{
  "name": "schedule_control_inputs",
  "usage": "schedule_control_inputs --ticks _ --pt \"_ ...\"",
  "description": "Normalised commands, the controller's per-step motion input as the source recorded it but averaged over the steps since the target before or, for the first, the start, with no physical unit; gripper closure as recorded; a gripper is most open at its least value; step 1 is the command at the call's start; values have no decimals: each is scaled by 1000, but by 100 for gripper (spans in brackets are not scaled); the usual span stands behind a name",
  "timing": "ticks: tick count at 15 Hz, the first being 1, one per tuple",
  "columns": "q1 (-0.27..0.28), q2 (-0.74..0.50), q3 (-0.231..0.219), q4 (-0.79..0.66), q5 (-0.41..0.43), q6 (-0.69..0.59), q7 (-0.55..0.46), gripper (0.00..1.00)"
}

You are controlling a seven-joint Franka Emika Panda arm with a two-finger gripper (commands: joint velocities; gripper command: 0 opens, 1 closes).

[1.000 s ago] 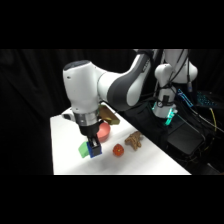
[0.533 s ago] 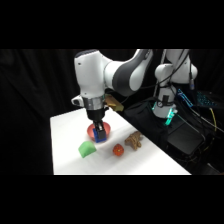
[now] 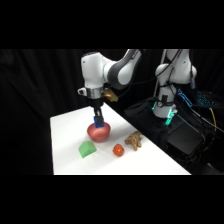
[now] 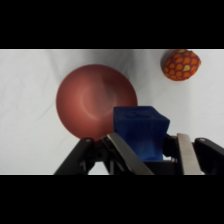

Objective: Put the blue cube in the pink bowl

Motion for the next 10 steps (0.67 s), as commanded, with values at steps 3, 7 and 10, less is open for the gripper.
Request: schedule_control_inputs --ticks 3,7,10 --pt "-134 -108 -22 -143 197 144 -250 78" --pt "-83 4 5 -70 213 179 -208 78" --pt "-84 101 56 -33 293 271 -255 78"
